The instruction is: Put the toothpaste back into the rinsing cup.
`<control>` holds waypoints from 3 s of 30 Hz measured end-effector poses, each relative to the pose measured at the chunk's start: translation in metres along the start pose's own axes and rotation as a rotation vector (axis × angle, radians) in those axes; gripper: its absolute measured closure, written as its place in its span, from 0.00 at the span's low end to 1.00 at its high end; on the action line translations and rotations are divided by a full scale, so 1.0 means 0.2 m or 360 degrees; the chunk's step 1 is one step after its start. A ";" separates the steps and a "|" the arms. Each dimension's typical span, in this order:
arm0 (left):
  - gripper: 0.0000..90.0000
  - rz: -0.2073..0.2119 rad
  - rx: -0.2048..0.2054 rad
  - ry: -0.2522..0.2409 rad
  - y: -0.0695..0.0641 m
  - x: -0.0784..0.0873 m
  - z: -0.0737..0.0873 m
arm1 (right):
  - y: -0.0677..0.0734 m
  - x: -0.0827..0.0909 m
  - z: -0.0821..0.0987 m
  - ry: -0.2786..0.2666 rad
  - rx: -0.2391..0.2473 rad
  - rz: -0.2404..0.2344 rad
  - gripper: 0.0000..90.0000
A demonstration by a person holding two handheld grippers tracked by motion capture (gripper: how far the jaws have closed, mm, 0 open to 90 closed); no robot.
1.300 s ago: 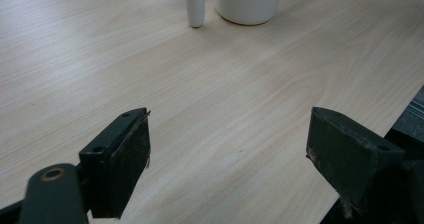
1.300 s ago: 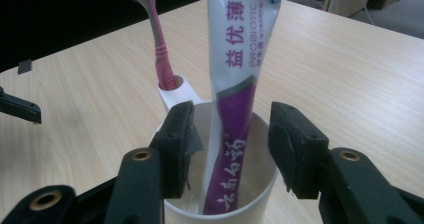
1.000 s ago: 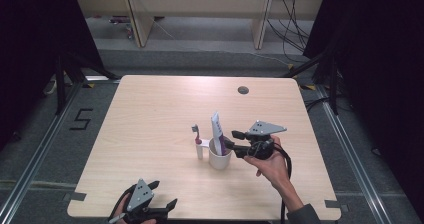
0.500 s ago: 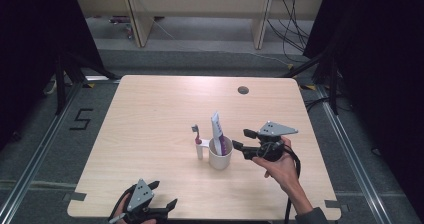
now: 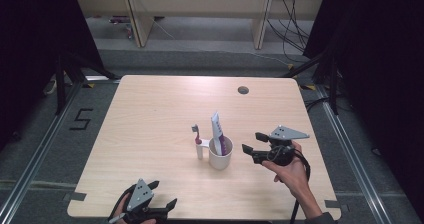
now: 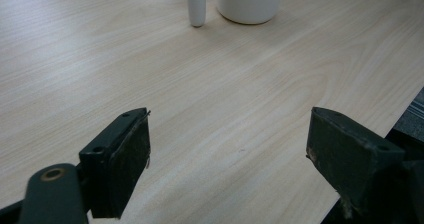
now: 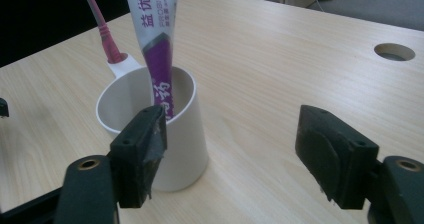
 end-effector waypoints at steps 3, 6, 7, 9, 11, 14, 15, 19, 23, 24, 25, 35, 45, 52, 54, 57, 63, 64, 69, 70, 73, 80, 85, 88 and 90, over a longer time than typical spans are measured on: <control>0.19 0.0000 -0.0002 0.0003 0.00 0.00 0.00 | -0.01 0.02 0.02 0.0012 -0.0012 0.0014 0.31; 0.19 -0.0005 0.0001 0.0004 0.00 0.00 0.00 | -0.03 0.03 0.03 0.0007 0.0021 0.0030 0.29; 0.19 0.0002 -0.0017 0.0015 0.01 0.00 0.00 | -0.02 0.04 0.04 0.0002 -0.0019 0.0028 0.29; 0.19 0.0001 0.0003 -0.0005 0.00 0.00 0.00 | -0.04 0.05 0.05 0.0012 0.0005 0.0049 0.28; 0.19 -0.0002 -0.0012 0.0017 0.01 0.00 0.00 | -0.04 0.05 0.06 0.0011 -0.0020 0.0054 0.27; 0.19 -0.0008 0.0001 0.0016 0.01 0.00 0.01 | -0.06 0.07 0.08 0.0024 -0.0007 0.0060 0.27; 0.19 -0.0011 -0.0001 0.0015 0.01 0.01 0.00 | -0.06 0.07 0.08 0.0027 -0.0038 0.0054 0.26; 0.19 -0.0024 0.0015 0.0010 0.02 0.01 0.01 | -0.07 0.07 0.10 0.0043 -0.0047 0.0057 0.26; 0.19 -0.0017 -0.0004 0.0001 0.02 0.01 0.01 | -0.10 0.07 0.13 0.0050 0.0006 0.0090 0.26; 0.19 -0.0024 0.0008 0.0006 0.01 0.01 0.00 | -0.09 0.07 0.14 0.0040 -0.0039 0.0077 0.26; 0.19 -0.0020 -0.0007 0.0020 0.01 0.01 0.01 | -0.10 0.08 0.14 0.0056 -0.0003 0.0097 0.25; 0.19 -0.0014 0.0007 0.0000 0.01 0.01 0.01 | -0.06 0.13 0.18 0.0102 0.0026 0.0112 0.23; 0.19 -0.0015 0.0005 -0.0003 0.01 0.01 0.01 | -0.07 0.18 0.24 0.0137 -0.0005 0.0159 0.23; 0.19 -0.0023 -0.0011 0.0023 0.01 0.01 0.02 | -0.07 0.22 0.28 0.0150 0.0001 0.0180 0.23; 0.19 -0.0021 -0.0004 0.0013 0.01 0.01 0.01 | -0.08 0.24 0.29 0.0146 0.0034 0.0178 0.23; 0.19 -0.0020 -0.0007 0.0015 0.01 0.02 0.01 | -0.07 0.26 0.32 0.0158 -0.0012 0.0186 0.23; 0.19 -0.0019 -0.0011 0.0019 0.01 0.01 0.01 | -0.06 0.29 0.37 0.0185 -0.0011 0.0177 0.22; 0.19 -0.0021 -0.0011 0.0019 0.01 0.01 0.01 | -0.06 0.29 0.37 0.0181 0.0018 0.0188 0.22; 0.19 -0.0026 0.0005 0.0008 0.01 0.01 0.02 | -0.05 0.31 0.41 0.0238 0.0050 0.0207 0.22; 0.19 -0.0025 0.0004 0.0009 0.01 0.01 0.02 | -0.04 0.31 0.42 0.0232 0.0040 0.0209 0.22; 0.19 -0.0022 -0.0001 0.0011 0.01 0.01 0.02 | -0.04 0.31 0.43 0.0245 0.0069 0.0186 0.22; 0.19 -0.0027 0.0009 0.0009 0.01 0.01 0.02 | -0.01 0.33 0.47 0.0294 0.0052 0.0200 0.21; 0.19 -0.0024 0.0015 0.0011 0.01 0.01 0.02 | -0.01 0.35 0.49 0.0301 0.0089 0.0196 0.21; 0.19 -0.0020 0.0013 0.0000 0.01 0.01 0.02 | -0.01 0.36 0.51 0.0334 0.0090 0.0216 0.21; 0.19 -0.0021 0.0015 0.0000 0.01 0.01 0.02 | -0.01 0.37 0.52 0.0335 0.0104 0.0225 0.21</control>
Point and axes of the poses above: each handheld gripper's, and its own axes: x roughly backward along the jaws, z roughly out of its underside, y roughly to its left, the point moved 2 cm from there along -x, roughly forward along the jaws, and after that the axes turned 8 degrees about -x, right-handed, at the moved point
